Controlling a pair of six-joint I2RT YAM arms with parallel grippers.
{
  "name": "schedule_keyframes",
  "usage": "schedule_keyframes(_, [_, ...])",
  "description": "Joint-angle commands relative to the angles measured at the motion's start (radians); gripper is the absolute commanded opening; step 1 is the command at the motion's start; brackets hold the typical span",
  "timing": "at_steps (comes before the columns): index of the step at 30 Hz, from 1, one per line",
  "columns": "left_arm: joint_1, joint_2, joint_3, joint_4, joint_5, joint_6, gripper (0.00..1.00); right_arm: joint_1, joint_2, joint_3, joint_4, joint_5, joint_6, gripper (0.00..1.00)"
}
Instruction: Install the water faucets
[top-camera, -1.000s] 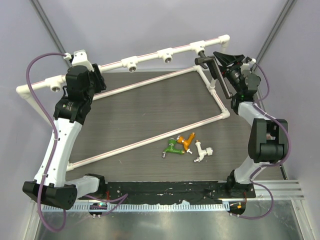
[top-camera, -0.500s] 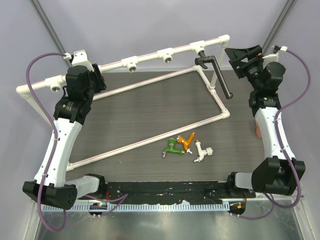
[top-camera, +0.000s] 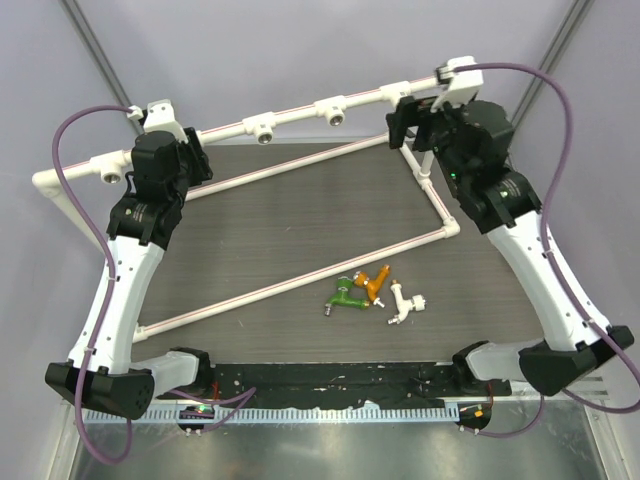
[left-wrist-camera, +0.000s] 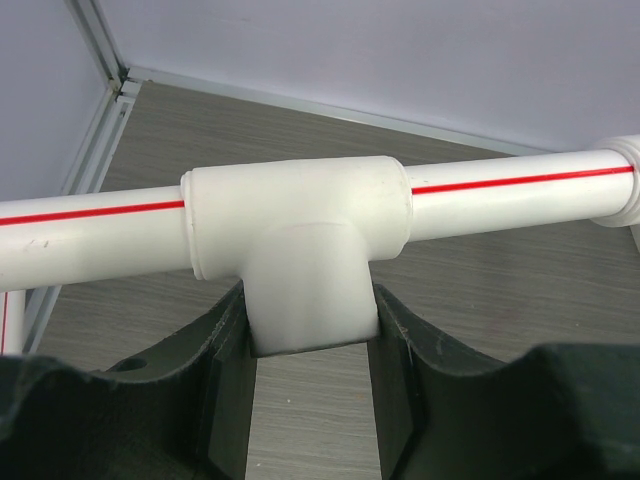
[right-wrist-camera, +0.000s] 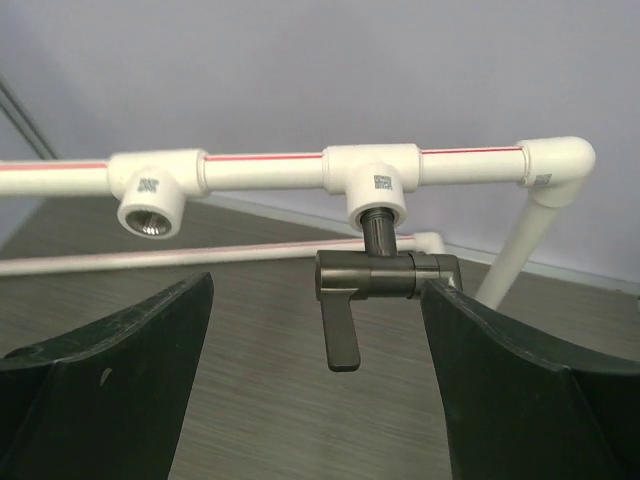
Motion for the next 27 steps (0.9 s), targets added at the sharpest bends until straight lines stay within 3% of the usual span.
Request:
schedule_keyframes(1, [0.045, -0.039, 0.020, 0.030, -0.105, 0.003, 0.00, 0.116, 0.084, 0.087, -0.126, 0.294, -0.319, 0.91])
schedule_keyframes(11, [0.048, -0.033, 0.020, 0.029, -0.099, 0.002, 0.00, 0.206, 0.229, 0.153, -0.183, 0.538, -0.601, 0.88])
schedule_keyframes(18, [0.049, -0.033, 0.021, 0.029, -0.101, -0.001, 0.00, 0.206, 0.300, 0.107, -0.051, 0.696, -0.721, 0.82])
schedule_keyframes(27, [0.049, -0.034, 0.021, 0.027, -0.104, 0.002, 0.00, 0.200, 0.344, 0.032, 0.175, 0.761, -0.859, 0.62])
